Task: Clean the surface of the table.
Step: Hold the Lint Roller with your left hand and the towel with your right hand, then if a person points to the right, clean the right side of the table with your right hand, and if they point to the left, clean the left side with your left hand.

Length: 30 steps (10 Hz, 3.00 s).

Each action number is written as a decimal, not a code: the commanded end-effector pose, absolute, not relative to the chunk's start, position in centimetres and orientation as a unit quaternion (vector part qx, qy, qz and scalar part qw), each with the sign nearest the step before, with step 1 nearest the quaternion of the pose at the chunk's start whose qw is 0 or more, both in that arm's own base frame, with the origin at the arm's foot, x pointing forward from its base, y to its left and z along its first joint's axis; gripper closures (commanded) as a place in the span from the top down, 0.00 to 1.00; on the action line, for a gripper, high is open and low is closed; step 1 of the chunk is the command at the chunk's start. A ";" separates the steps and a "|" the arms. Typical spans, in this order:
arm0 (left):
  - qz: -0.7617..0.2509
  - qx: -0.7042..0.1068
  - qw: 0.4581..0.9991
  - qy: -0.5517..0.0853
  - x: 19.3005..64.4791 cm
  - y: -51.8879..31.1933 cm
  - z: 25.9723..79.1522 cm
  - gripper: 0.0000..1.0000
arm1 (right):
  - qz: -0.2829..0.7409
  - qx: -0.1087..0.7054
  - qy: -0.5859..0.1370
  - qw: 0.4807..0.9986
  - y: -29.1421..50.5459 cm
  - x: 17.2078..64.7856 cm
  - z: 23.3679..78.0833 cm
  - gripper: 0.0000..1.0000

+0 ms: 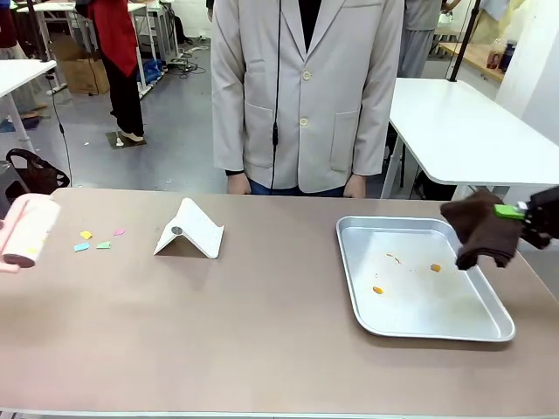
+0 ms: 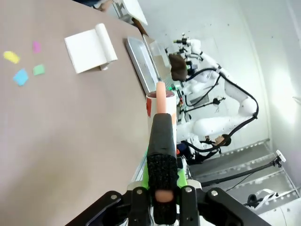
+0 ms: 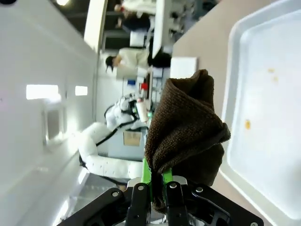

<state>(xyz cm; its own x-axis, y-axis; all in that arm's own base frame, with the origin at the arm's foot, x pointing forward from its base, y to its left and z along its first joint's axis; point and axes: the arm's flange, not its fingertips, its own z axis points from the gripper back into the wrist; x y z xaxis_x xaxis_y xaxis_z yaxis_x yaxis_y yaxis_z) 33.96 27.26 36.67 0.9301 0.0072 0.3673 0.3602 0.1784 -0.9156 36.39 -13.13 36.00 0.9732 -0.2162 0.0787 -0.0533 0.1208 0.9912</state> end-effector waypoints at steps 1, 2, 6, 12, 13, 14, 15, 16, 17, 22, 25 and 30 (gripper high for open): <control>-0.076 -0.627 0.763 -0.136 32.8 28.3 36.1 0.18 | -0.083 0.658 -0.097 0.742 -15.5 36.5 33.8 0.00; -0.062 -0.633 0.759 -0.138 32.1 28.6 35.5 0.18 | -0.097 0.662 -0.097 0.737 -16.2 36.0 32.5 0.00; -0.062 -0.631 0.760 -0.142 32.0 29.7 34.6 0.18 | -0.114 0.661 -0.095 0.736 -16.7 35.4 31.8 0.00; -0.062 -0.631 0.760 -0.142 32.0 29.7 34.6 0.18 | -0.114 0.661 -0.095 0.736 -16.7 35.4 31.8 0.00; -0.062 -0.631 0.760 -0.142 32.0 29.7 34.6 0.18 | -0.114 0.661 -0.095 0.736 -16.7 35.4 31.8 0.00; -0.062 -0.631 0.760 -0.142 32.0 29.7 34.6 0.18 | -0.114 0.661 -0.095 0.736 -16.7 35.4 31.8 0.00; -0.062 -0.631 0.760 -0.142 32.0 29.7 34.6 0.18 | -0.114 0.661 -0.095 0.736 -16.7 35.4 31.8 0.00; -0.062 -0.631 0.760 -0.142 32.0 29.7 34.6 0.18 | -0.114 0.661 -0.095 0.736 -16.7 35.4 31.8 0.00; -0.062 -0.631 0.760 -0.142 32.0 29.7 34.6 0.18 | -0.114 0.661 -0.095 0.736 -16.7 35.4 31.8 0.00; -0.062 -0.631 0.760 -0.142 32.0 29.7 34.6 0.18 | -0.114 0.661 -0.095 0.736 -16.7 35.4 31.8 0.00; -0.062 -0.631 0.760 -0.142 32.0 29.7 34.6 0.18 | -0.114 0.661 -0.095 0.736 -16.7 35.4 31.8 0.00; -0.035 -0.611 0.778 -0.143 32.3 29.3 34.6 0.22 | -0.114 0.661 -0.095 0.736 -16.7 35.4 31.8 0.00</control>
<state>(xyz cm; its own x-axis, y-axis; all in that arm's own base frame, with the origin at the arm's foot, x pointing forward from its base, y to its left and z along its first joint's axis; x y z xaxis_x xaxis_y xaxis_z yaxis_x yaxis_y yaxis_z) 32.32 29.91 34.16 0.9567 0.0964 0.2747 0.2494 0.2152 -0.9442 35.30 -16.79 31.29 0.9540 -0.2992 -0.0195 0.0501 0.0950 0.9942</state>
